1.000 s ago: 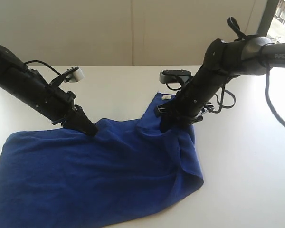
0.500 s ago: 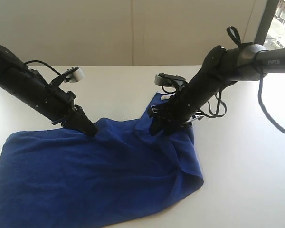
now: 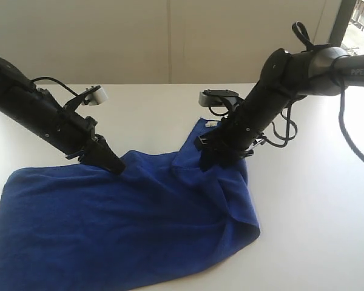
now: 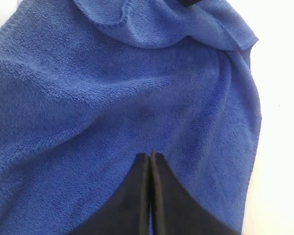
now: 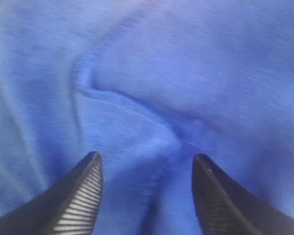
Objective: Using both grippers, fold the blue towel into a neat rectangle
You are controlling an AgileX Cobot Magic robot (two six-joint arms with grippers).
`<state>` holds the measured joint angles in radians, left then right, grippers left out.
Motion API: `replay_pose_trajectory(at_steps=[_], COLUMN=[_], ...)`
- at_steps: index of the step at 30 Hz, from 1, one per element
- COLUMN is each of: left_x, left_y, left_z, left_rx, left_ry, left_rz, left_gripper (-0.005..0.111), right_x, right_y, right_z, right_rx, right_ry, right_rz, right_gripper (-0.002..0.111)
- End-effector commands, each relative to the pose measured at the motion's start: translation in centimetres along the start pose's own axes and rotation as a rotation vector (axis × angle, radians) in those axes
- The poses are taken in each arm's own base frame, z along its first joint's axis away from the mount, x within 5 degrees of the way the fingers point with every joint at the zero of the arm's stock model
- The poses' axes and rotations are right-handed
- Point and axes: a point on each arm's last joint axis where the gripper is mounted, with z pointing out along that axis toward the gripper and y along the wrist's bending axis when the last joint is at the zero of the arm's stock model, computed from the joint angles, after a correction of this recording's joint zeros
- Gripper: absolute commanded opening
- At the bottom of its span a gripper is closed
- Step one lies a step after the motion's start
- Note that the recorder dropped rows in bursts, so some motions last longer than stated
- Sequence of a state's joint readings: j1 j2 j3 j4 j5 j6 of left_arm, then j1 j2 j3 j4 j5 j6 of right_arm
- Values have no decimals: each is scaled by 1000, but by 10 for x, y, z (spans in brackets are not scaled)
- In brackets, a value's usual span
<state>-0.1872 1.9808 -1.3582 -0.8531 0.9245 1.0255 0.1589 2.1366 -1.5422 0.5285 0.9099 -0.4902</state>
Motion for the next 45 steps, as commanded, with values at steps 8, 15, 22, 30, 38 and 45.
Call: replay_pose_trajectory(at_steps=[8, 15, 22, 30, 38, 45], left_x=[1, 1, 1, 1, 2, 2], left_y=[-5, -5, -5, -5, -7, -8], left_z=[1, 1, 1, 1, 0, 0], left_rx=[39, 39, 37, 37, 62, 74], left_ry=[12, 12, 11, 11, 21, 26], left_rz=[4, 4, 14, 22, 22, 22], left_gripper=[0, 0, 0, 0, 0, 0], right_x=[-1, -5, -5, -8, -8, -6], right_y=[-14, -11, -11, -13, -15, -19], right_z=[14, 13, 13, 13, 8, -43], right_rx=[36, 5, 5, 27, 45, 115], right_ry=[-19, -54, -60, -89, -91, -110], right_rz=[42, 67, 52, 47, 34, -25], right_gripper=[52, 50, 34, 21, 0, 0])
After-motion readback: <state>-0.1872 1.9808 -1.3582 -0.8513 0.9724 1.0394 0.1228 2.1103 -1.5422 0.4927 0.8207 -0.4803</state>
